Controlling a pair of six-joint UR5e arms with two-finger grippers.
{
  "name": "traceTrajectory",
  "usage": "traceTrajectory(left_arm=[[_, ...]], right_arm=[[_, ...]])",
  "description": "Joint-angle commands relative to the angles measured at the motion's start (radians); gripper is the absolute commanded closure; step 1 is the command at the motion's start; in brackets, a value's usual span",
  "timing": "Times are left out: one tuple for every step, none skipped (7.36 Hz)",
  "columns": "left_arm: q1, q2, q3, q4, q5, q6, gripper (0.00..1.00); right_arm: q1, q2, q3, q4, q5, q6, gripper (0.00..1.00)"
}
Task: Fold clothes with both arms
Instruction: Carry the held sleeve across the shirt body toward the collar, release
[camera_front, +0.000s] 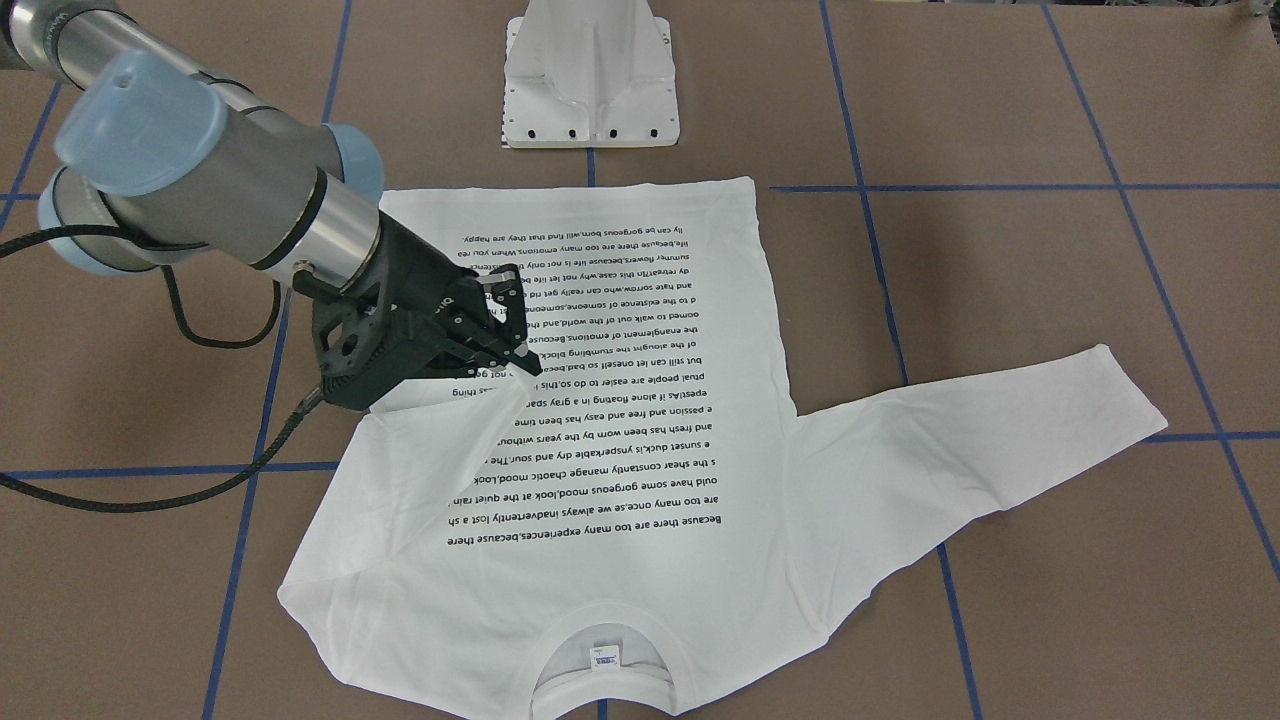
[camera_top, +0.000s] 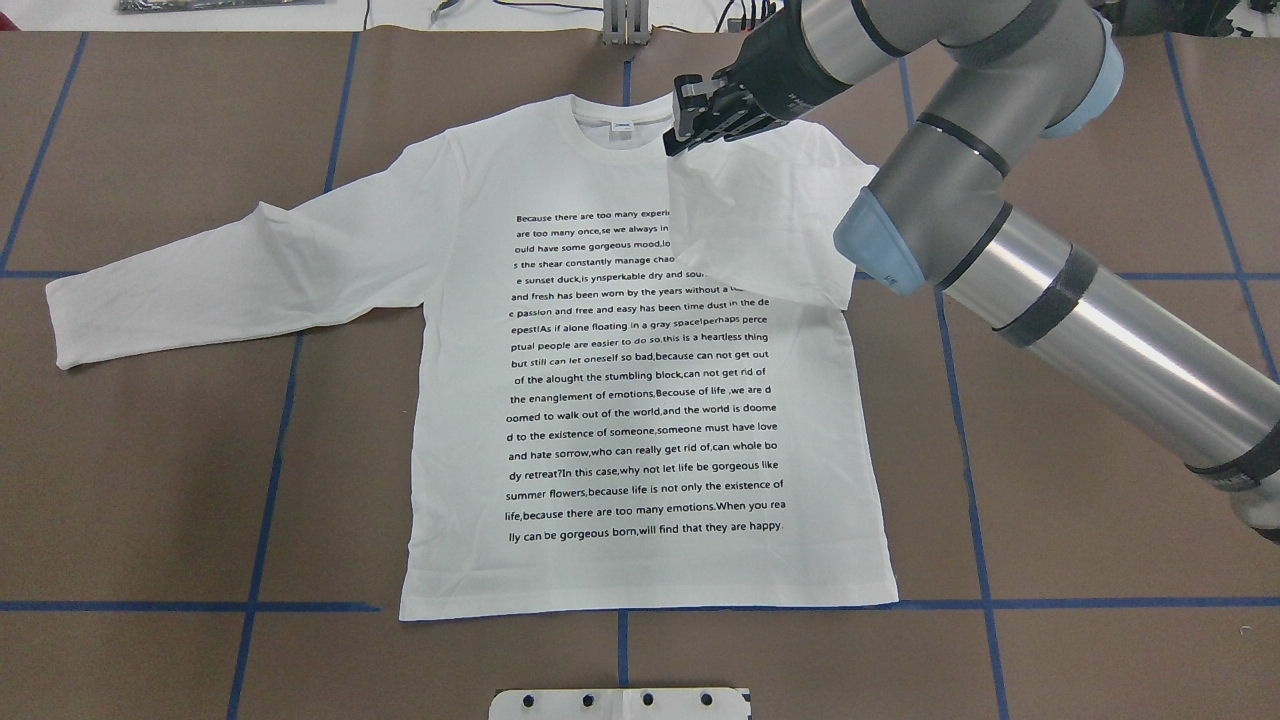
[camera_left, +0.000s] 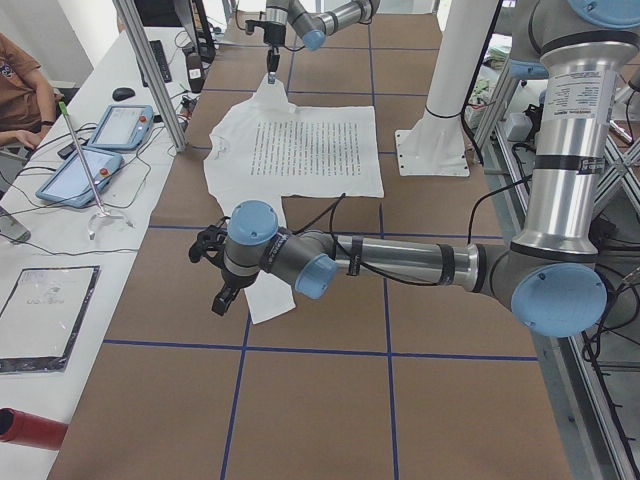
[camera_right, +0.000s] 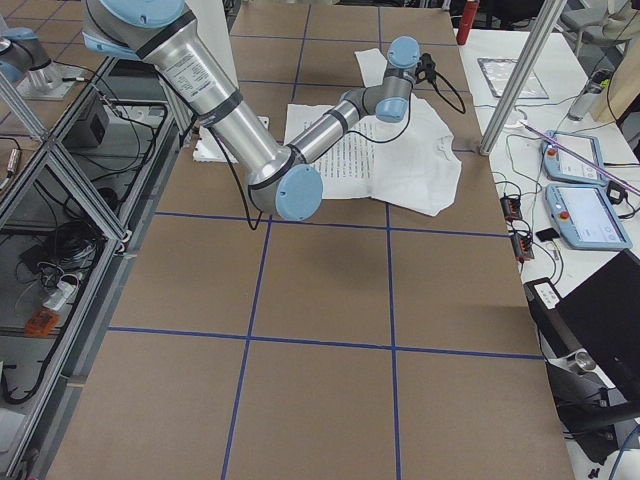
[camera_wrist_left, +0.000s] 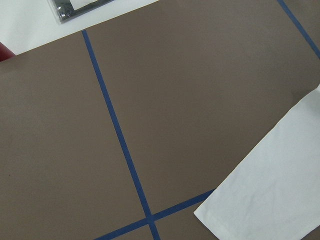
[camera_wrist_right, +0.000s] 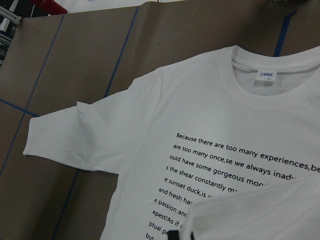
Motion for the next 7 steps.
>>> traceTrajectory(left_arm=[[-0.002, 0.002, -0.001, 0.000, 0.000, 0.001, 0.00], [-0.002, 0.003, 0.000, 0.000, 0.000, 0.001, 0.00], [-0.002, 0.003, 0.002, 0.000, 0.000, 0.001, 0.00], [-0.002, 0.003, 0.002, 0.000, 0.000, 0.001, 0.00], [-0.002, 0.003, 0.000, 0.000, 0.000, -0.004, 0.00], [-0.002, 0.022, -0.003, 0.000, 0.000, -0.004, 0.00], [-0.002, 0.022, -0.003, 0.000, 0.000, -0.004, 0.00]], right_arm=[[-0.085, 0.028, -0.002, -0.006, -0.089, -0.005, 1.00], [-0.117, 0.047, -0.010, -0.008, -0.123, -0.006, 1.00], [-0.134, 0.056, -0.018, -0.009, -0.143, -0.012, 1.00], [-0.149, 0.053, -0.019, -0.011, -0.153, -0.053, 1.00], [-0.169, 0.076, -0.024, -0.014, -0.166, -0.058, 1.00], [-0.172, 0.120, -0.063, -0.014, -0.174, -0.060, 1.00], [-0.189, 0.149, -0.117, -0.012, -0.191, -0.061, 1.00]])
